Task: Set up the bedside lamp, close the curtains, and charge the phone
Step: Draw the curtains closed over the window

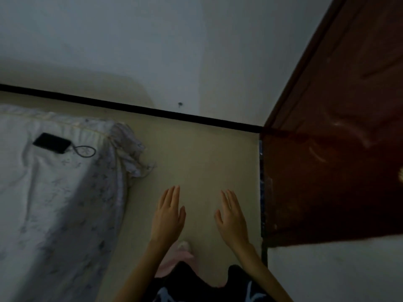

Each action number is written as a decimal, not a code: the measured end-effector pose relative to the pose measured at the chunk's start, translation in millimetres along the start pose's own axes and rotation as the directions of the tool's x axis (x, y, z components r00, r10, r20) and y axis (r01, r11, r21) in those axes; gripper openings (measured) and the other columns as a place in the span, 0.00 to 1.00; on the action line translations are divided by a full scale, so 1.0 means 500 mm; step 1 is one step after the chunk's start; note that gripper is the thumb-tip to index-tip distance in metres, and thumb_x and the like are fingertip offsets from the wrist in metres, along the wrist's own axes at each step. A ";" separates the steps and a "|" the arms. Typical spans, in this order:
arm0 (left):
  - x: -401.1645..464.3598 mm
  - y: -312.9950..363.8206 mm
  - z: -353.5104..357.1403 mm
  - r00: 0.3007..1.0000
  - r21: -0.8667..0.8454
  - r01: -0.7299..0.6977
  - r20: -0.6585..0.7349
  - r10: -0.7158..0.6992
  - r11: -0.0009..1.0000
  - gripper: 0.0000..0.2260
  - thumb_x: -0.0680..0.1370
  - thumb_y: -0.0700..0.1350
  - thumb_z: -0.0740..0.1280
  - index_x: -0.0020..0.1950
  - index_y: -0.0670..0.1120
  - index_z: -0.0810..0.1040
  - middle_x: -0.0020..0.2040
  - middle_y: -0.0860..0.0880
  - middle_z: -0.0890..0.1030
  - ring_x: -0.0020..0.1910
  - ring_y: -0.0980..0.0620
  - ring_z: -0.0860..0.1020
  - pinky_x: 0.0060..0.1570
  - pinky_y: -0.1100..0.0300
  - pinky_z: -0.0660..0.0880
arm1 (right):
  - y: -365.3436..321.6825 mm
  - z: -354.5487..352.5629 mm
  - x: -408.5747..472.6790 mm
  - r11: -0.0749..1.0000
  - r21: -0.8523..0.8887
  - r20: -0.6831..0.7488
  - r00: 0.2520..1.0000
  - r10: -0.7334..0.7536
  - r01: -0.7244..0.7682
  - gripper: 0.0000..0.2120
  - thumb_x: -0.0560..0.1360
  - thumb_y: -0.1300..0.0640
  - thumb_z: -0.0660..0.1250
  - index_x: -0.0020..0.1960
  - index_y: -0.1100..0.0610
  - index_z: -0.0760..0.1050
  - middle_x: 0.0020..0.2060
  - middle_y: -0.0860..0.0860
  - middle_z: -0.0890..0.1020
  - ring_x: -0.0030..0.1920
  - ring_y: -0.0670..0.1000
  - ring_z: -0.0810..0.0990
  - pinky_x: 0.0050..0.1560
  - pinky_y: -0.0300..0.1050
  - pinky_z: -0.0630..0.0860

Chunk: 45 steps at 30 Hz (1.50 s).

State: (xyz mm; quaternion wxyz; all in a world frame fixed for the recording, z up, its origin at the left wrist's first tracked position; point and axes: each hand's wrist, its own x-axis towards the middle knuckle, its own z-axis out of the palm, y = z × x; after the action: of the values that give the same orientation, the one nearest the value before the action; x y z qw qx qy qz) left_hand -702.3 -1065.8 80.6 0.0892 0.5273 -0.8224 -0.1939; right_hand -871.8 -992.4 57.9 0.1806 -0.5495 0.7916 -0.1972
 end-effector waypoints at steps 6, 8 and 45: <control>0.137 -0.097 -0.048 0.996 0.003 0.082 -0.021 -0.082 0.997 0.26 0.73 0.50 0.52 0.67 0.37 0.67 0.64 0.38 0.74 0.64 0.38 0.71 0.62 0.45 0.68 | -0.087 0.024 0.186 0.999 0.029 0.032 0.999 -0.031 0.031 0.26 0.77 0.58 0.56 0.73 0.59 0.53 0.74 0.57 0.56 0.75 0.54 0.51 0.72 0.42 0.51; 0.183 -0.116 -0.064 0.993 -0.010 0.107 -0.039 -0.107 0.994 0.26 0.73 0.50 0.52 0.66 0.37 0.67 0.64 0.38 0.74 0.64 0.38 0.71 0.62 0.44 0.68 | -0.111 0.026 0.245 0.999 0.030 0.032 0.999 -0.043 0.042 0.26 0.77 0.59 0.57 0.73 0.60 0.54 0.74 0.58 0.58 0.74 0.55 0.52 0.71 0.42 0.51; 1.324 -0.638 -0.376 0.616 -0.186 0.687 -0.363 -0.699 0.702 0.24 0.71 0.45 0.59 0.66 0.37 0.68 0.64 0.37 0.74 0.64 0.37 0.70 0.63 0.42 0.69 | -0.694 0.246 1.669 0.746 0.100 0.394 0.663 -0.637 0.658 0.26 0.77 0.57 0.59 0.73 0.58 0.57 0.72 0.57 0.61 0.74 0.54 0.56 0.72 0.48 0.58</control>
State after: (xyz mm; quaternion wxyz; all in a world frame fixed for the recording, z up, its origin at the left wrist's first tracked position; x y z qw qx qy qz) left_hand -654.0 -1822.4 81.4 0.1841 0.8301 -0.5146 -0.1105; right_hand -808.8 -1902.0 71.9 0.2439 -0.8272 0.4940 -0.1103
